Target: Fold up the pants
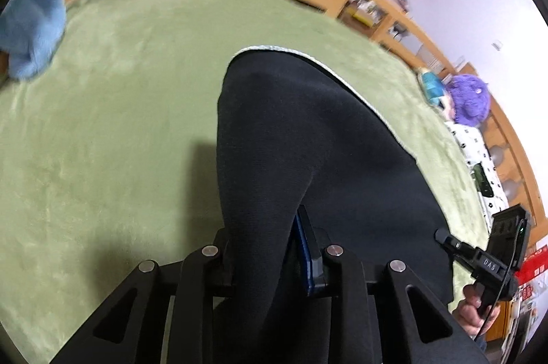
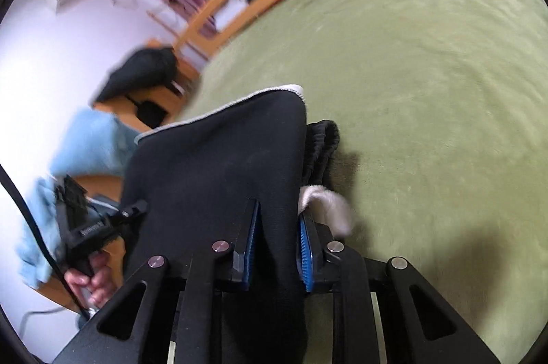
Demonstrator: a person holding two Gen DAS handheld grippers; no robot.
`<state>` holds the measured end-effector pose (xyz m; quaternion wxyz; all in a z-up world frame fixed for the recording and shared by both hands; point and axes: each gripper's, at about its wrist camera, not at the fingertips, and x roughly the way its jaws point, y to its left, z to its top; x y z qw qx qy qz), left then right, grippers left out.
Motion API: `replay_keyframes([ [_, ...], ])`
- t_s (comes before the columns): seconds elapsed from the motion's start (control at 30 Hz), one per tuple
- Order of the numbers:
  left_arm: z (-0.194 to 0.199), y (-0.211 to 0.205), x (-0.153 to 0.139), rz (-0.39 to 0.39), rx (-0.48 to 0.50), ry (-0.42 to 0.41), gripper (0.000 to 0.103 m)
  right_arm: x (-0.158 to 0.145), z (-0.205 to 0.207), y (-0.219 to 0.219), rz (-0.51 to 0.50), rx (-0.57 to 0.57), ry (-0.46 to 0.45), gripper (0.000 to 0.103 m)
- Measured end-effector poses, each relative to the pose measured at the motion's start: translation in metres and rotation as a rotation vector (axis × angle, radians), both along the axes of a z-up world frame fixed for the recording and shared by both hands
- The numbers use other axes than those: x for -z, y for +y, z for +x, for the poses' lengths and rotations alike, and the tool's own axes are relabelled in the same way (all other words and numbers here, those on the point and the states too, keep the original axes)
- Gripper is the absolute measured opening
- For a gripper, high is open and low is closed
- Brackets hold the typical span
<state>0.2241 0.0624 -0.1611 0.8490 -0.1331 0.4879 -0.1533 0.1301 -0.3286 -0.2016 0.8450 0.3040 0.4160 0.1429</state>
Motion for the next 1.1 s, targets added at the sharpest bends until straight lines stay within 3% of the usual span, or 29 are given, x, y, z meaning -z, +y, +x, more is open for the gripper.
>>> replay_keyframes([
  [0.07, 0.007, -0.001, 0.026, 0.058, -0.023, 0.044, 0.039, 0.01, 0.012, 0.004, -0.054, 0.009, 0.032, 0.035],
  [0.1, 0.006, -0.003, 0.029, 0.083, -0.03, 0.045, 0.045, 0.012, 0.019, 0.005, -0.077, 0.003, 0.048, 0.046],
  [0.13, 0.002, -0.004, 0.029, 0.121, -0.038, 0.03, 0.046, 0.014, 0.021, 0.005, -0.114, -0.006, 0.071, 0.05],
  [0.2, -0.01, -0.006, 0.017, 0.186, -0.054, -0.012, 0.047, 0.005, 0.014, 0.008, -0.189, -0.002, 0.074, 0.051],
  [0.3, -0.037, -0.007, -0.004, 0.27, -0.065, -0.076, 0.047, -0.026, -0.016, 0.013, -0.309, 0.032, 0.001, 0.05],
  [0.4, -0.07, -0.013, -0.024, 0.235, -0.044, -0.126, 0.05, -0.052, -0.049, 0.029, -0.333, 0.017, -0.11, 0.05],
  [0.5, -0.108, -0.018, -0.022, 0.236, -0.022, -0.162, 0.055, -0.053, -0.068, 0.058, -0.394, -0.043, -0.187, 0.047],
  [0.57, -0.125, -0.017, -0.003, 0.244, -0.021, -0.125, 0.055, -0.027, -0.08, 0.068, -0.421, -0.103, -0.138, 0.039],
  [0.63, -0.134, -0.016, 0.023, 0.244, -0.031, -0.061, 0.055, -0.004, -0.075, 0.075, -0.483, -0.099, -0.066, 0.039],
  [0.7, -0.14, -0.012, 0.027, 0.248, -0.024, -0.065, 0.058, 0.014, -0.073, 0.076, -0.492, -0.103, -0.007, 0.039],
  [0.8, -0.135, -0.004, 0.006, 0.195, -0.008, -0.062, 0.057, -0.002, -0.079, 0.067, -0.475, -0.128, -0.016, 0.036],
  [0.83, -0.131, 0.005, -0.008, 0.147, -0.01, -0.098, 0.057, -0.013, -0.079, 0.062, -0.463, -0.131, -0.039, 0.036],
  [0.93, -0.111, 0.011, -0.025, 0.133, -0.028, -0.16, 0.058, -0.046, -0.077, 0.052, -0.431, -0.092, -0.156, 0.044],
  [0.97, -0.104, 0.01, -0.026, 0.139, -0.031, -0.168, 0.058, -0.053, -0.066, 0.05, -0.426, -0.079, -0.176, 0.048],
  [1.1, -0.057, 0.002, -0.027, 0.151, -0.04, -0.193, 0.058, -0.056, 0.005, 0.052, -0.431, -0.045, -0.176, 0.048],
])
